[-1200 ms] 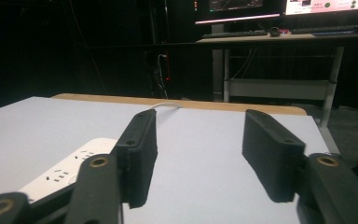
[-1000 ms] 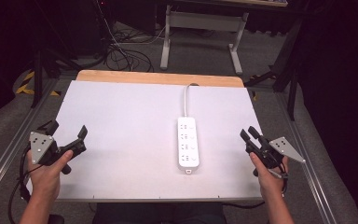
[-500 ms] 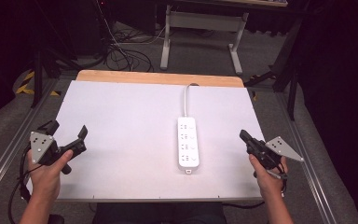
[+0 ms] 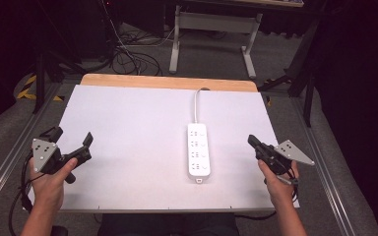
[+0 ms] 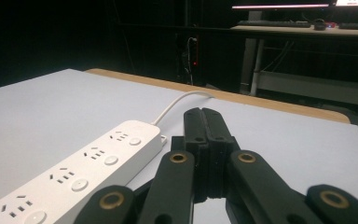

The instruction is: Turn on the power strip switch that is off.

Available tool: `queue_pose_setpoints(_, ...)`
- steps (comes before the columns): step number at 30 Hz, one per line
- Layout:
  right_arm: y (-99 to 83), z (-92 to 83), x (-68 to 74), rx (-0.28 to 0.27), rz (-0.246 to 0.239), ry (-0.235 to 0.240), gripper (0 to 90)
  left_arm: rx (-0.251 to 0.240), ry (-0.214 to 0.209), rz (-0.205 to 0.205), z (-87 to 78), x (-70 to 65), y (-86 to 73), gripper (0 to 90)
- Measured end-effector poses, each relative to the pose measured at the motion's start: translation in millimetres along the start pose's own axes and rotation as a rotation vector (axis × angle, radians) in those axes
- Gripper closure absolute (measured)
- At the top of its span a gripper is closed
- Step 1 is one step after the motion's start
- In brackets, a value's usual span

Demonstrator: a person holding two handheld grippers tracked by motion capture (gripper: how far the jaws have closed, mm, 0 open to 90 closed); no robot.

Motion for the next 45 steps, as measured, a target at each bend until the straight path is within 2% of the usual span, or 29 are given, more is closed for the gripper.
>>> queue_pose_setpoints(8,3.8,11.9,10.2,0.013,0.000,0.037,90.0,0.004,-0.004,0.004,0.3,-0.5,-0.4,7.2)
queue_pose_setpoints(20,5.7,24.6,20.9,0.023,-0.007,0.069,90.0,0.005,-0.006,0.004,0.5,-0.9,-0.7,7.3)
queue_pose_setpoints(36,1.7,44.1,42.8,0.085,-0.052,0.143,90.0,0.010,-0.010,0.014,0.7,-1.6,-1.3,7.6)
queue_pose_setpoints(45,-4.0,56.2,58.8,0.145,-0.090,0.200,90.0,0.013,-0.014,0.020,0.6,-1.9,-1.7,8.0)
Point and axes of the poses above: each handheld gripper's, and its own axes: z roughly forward along the jaws, y roughly out of its top, x roughly to its left, the point moved 4 cm from there along z, roughly forward along the jaws, and after that the axes turned 2 degrees about -z, right-handed, at the moved point
